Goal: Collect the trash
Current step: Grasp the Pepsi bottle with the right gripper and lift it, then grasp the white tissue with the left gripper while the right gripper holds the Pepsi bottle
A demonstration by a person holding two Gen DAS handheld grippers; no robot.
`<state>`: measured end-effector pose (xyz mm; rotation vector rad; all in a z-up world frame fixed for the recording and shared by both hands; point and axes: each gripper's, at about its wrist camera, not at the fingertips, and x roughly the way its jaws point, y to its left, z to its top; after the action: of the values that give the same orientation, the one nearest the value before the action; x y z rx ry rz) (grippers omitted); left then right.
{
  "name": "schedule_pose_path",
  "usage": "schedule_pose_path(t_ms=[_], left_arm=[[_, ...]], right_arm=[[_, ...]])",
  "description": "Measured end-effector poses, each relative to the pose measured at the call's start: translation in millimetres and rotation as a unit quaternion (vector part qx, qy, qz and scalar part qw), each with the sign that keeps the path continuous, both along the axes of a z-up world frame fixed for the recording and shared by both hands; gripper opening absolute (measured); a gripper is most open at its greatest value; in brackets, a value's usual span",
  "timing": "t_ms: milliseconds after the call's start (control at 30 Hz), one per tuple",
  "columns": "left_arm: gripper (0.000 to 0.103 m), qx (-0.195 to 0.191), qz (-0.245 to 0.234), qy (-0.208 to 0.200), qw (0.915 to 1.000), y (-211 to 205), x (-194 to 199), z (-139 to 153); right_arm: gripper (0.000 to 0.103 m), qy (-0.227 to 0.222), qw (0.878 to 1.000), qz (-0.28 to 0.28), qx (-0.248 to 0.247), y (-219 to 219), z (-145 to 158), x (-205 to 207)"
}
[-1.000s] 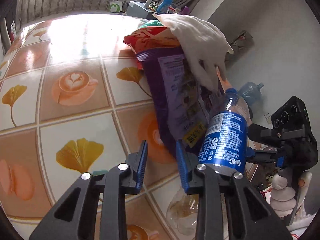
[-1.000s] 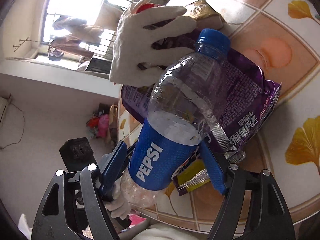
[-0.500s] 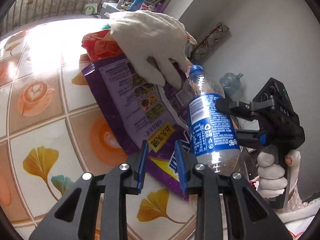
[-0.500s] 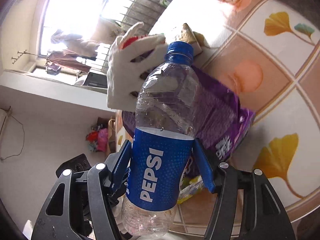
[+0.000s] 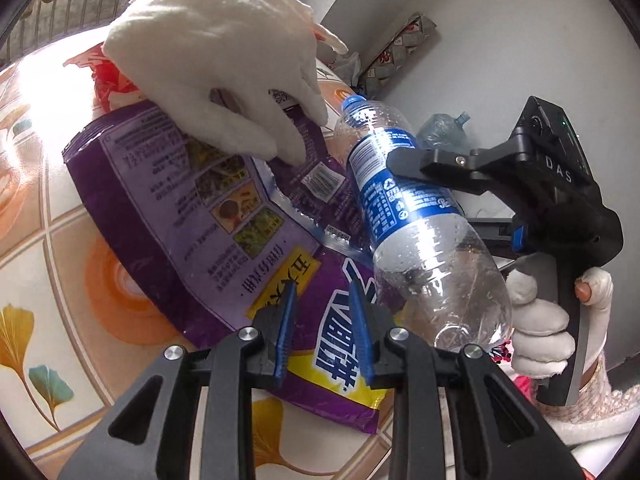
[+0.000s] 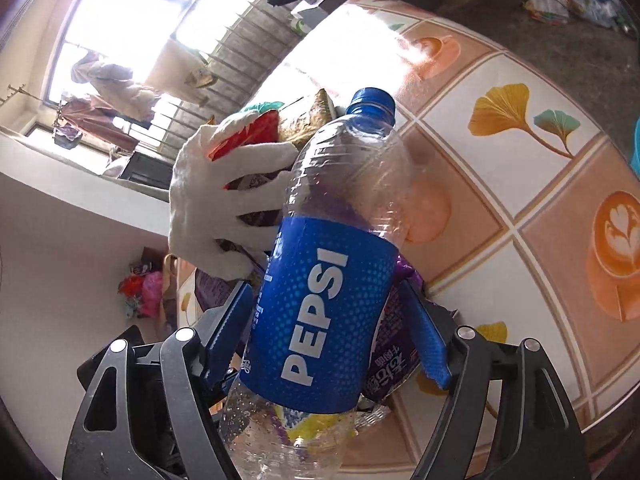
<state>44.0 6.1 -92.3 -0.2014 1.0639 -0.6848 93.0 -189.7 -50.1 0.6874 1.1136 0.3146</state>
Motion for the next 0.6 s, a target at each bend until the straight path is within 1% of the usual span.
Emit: schedule_pose_path(t_ms=[100,133,300,333,367,433,600], left_arm=[[0.025,-0.002,0.007,-0.002,1.0000,3,1,2],[0.025,-0.004,0.012,-0.005,0.9999,4,2,5],[0.026,-0.012,0.054,-0.040,0.9976,27,17,27],[0.026,-0.013,0.066,-0.048,0.9965,32,20,32],[0.026,-0.015,0.080,-0.056,0.9951,38,23,37],[0.026,-0.020,0.106,-0.071,0.9916,50,28,46],[0.037,-0.029,0.165,-0.100,0.9807,77,48,65]], right_arm=[[0.066,0.002,1.000,0.010,-0.006,5,-1,9],[0.066,0.000,1.000,0.011,-0.003,6,-2,12],[0.065,-0.006,1.000,0.016,-0.004,-4,-2,13],[0.065,-0.007,1.000,0.017,-0.005,-3,-2,14],[0.065,-0.008,1.000,0.018,-0.007,-7,-1,5],[0.065,-0.011,1.000,0.020,-0.013,3,-2,9],[0.065,-0.018,0.999,0.027,-0.029,11,0,8]])
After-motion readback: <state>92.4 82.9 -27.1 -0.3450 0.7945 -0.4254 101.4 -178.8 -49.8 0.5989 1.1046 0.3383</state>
